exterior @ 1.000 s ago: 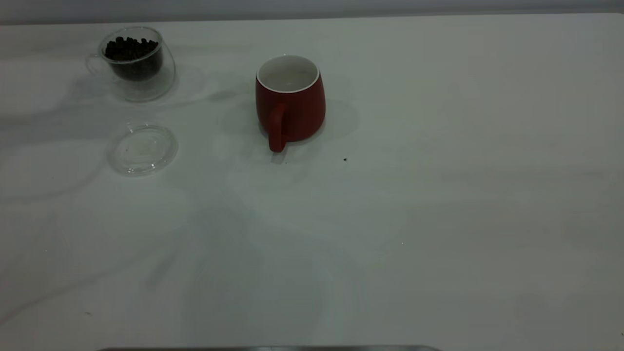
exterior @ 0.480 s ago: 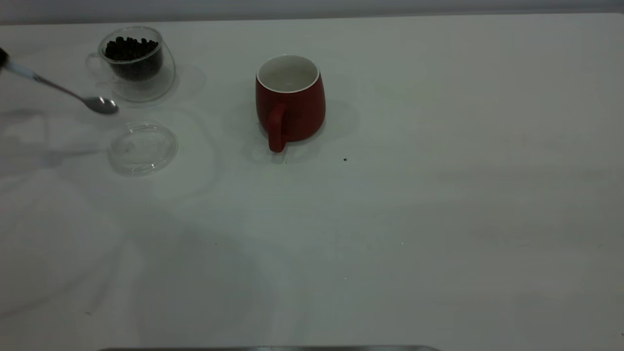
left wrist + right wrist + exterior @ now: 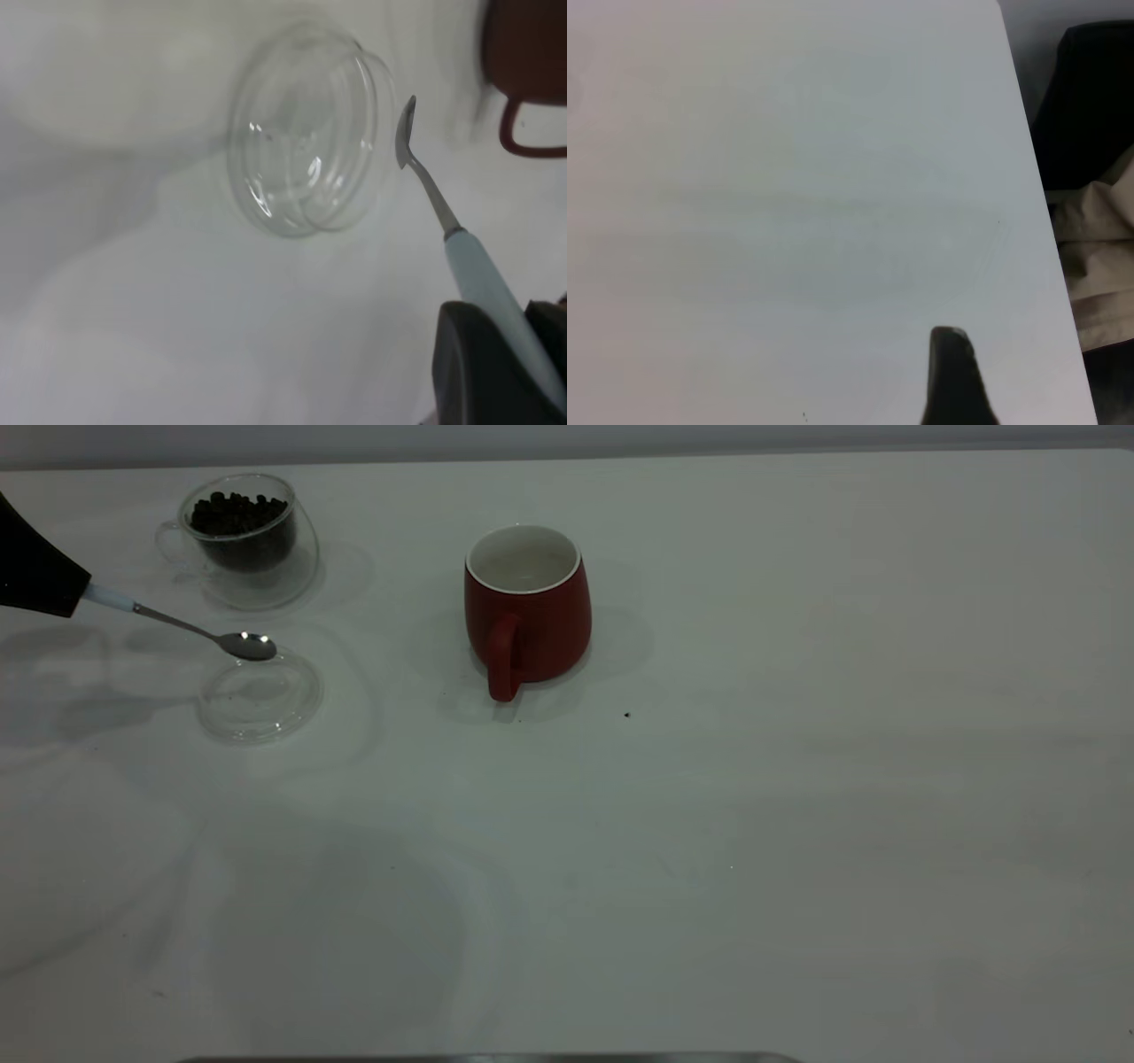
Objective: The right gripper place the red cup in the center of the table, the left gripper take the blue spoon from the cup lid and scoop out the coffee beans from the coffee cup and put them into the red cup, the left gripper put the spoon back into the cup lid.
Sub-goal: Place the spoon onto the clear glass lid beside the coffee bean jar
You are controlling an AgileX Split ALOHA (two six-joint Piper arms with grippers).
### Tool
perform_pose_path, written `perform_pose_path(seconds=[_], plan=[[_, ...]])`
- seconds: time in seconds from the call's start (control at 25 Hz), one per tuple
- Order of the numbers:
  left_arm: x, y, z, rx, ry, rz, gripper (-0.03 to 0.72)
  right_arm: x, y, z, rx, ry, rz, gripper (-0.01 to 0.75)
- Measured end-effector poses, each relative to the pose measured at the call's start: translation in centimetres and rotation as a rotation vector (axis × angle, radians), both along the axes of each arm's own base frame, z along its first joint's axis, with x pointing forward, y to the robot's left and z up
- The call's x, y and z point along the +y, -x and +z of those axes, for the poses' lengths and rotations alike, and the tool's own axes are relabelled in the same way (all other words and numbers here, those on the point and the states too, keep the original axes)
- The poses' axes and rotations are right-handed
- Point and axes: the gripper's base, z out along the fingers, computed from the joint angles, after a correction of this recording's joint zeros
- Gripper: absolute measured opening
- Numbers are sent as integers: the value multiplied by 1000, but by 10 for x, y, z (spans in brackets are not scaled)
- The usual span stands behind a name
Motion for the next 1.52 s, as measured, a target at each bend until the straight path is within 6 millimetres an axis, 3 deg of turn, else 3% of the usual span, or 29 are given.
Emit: perform_pose_path(seconds=[0.52,1.12,1.52], plan=[[0,-1,-19,11,-14,26,126,0,0,0,0,0,0,518],[-17,-6,-46,-4,21,24,126,0,0,0,0,0,0,518],[-17,-7,-48,-43,7,0,126,0,0,0,0,0,0,518]])
